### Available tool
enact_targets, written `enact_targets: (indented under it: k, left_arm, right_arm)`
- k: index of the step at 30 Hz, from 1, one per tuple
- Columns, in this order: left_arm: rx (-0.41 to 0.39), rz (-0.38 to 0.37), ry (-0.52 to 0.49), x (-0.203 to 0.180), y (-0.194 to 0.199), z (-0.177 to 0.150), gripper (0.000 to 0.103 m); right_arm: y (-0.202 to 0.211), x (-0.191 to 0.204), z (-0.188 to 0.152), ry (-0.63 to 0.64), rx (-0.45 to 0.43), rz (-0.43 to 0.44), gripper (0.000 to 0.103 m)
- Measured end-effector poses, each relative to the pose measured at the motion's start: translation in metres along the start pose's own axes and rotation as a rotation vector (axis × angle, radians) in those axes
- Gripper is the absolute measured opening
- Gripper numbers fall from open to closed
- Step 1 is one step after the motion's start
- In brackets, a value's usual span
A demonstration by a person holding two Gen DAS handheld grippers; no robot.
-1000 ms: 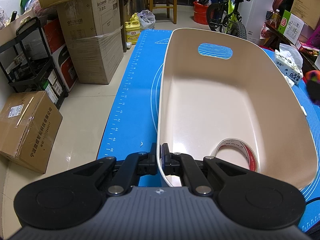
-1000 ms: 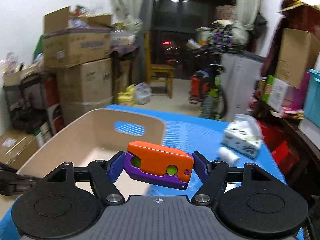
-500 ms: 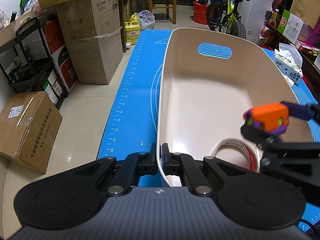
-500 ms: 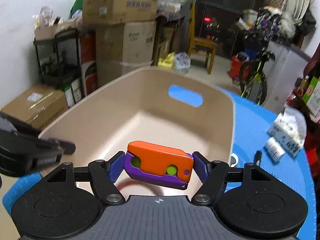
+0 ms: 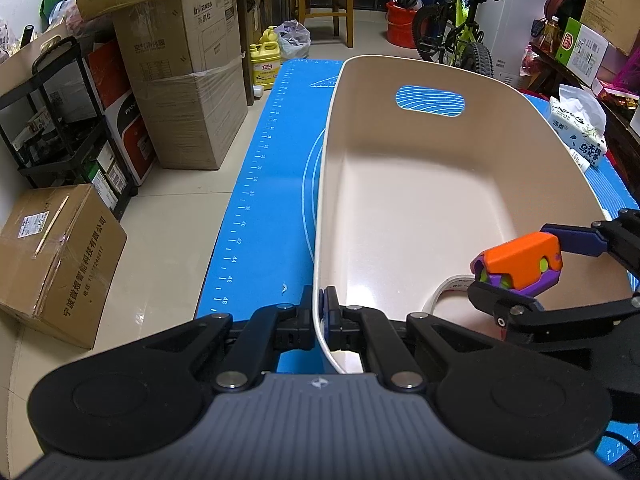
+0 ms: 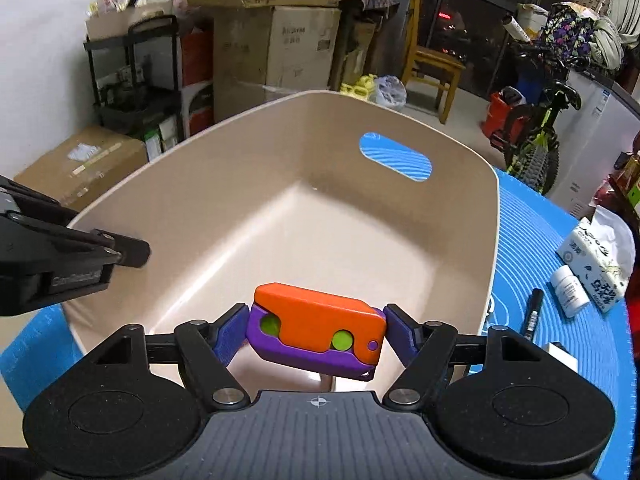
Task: Organize rigid objects
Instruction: 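Lower the orange-purple toy into the bin and release it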
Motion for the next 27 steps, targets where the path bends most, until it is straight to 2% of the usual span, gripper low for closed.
enact_targets:
  k: [7, 14, 21, 27]
  left_arm:
    - [0.000, 0.001, -0.001, -0.001, 0.000, 0.000, 0.005]
    - [0.000, 0.001, -0.001, 0.000, 0.000, 0.000, 0.005]
    - [0.000, 0.000, -0.001, 0.000, 0.000, 0.000, 0.005]
    - [-0.001, -0.001, 0.000, -0.001, 0.000, 0.000, 0.005]
  right_arm:
    - [0.020, -0.016, 0.000, -0.042, -0.071, 0.026, 0.079]
    - [0.050, -0.038, 0.006, -0.060, -0.138, -0.014, 0.080]
    - [0.069, -0.071, -0.006, -0.129, -0.148, -0.077, 0.081]
    - [0.084, -0.100, -0.030, -0.152, -0.128, -0.142, 0.083]
Point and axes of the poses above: each gripper's, at about its wrist camera, not at the fingertips, and y roughly against the way its jaws point, x to its left, z to its top, the point moved 3 cm from there along -y, roughly the way its jaws point, and after that the axes turned 11 degrees about -x, right-handed, at the moved point
